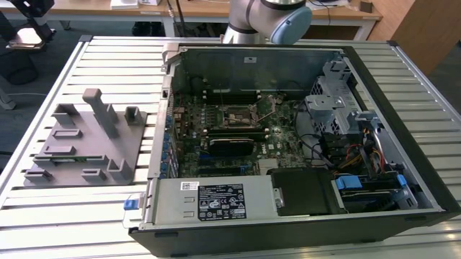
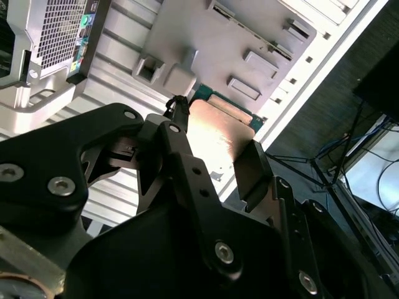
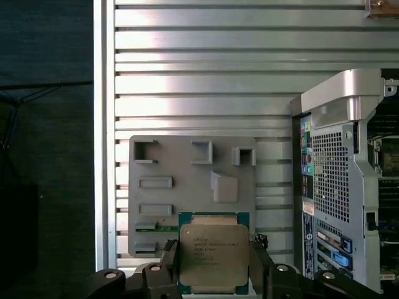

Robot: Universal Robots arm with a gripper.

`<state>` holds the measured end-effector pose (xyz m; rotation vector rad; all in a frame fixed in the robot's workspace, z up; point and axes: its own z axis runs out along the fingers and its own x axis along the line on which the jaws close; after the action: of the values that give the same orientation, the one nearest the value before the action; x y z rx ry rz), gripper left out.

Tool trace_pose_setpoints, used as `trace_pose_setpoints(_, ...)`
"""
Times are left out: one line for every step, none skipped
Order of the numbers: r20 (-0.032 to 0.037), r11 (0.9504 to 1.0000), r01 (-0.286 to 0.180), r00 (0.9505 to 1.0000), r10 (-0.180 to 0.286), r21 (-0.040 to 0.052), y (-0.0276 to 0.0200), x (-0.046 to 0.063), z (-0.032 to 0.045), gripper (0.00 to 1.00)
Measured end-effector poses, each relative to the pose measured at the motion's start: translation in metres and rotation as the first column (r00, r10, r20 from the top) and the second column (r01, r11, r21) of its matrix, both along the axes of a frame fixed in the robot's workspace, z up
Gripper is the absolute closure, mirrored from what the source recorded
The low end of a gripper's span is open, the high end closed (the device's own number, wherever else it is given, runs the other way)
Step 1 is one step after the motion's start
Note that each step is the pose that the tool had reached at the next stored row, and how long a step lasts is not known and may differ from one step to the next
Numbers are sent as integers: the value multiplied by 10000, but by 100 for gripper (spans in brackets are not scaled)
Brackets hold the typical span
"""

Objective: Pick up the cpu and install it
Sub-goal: 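Pick up the cpu and move it towards the insertion slot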

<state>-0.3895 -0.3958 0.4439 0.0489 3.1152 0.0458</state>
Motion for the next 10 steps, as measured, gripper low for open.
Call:
trace_pose_setpoints(-1,10000,0,10000,0,-1,0,12,1,46)
trace_pose_setpoints(-1,10000,0,10000,0,-1,0,26,1,46)
trace_pose_setpoints(-2,10000,0,10000,0,-1,0,44,1,46)
trace_pose_setpoints(-1,10000,0,10000,0,-1,0,64,0,46)
trace_pose_setpoints(-1,10000,0,10000,0,0,0,86,0,46)
trace_pose_setpoints(-1,10000,0,10000,0,0,0,110,0,46)
trace_pose_setpoints(-1,10000,0,10000,0,0,0,133,0,46)
trace_pose_setpoints(-2,10000,0,10000,0,0,0,159,0,46)
trace_pose_setpoints(-2,10000,0,10000,0,-1,0,186,0,46)
trace_pose_setpoints(-2,10000,0,10000,0,-1,0,212,0,46)
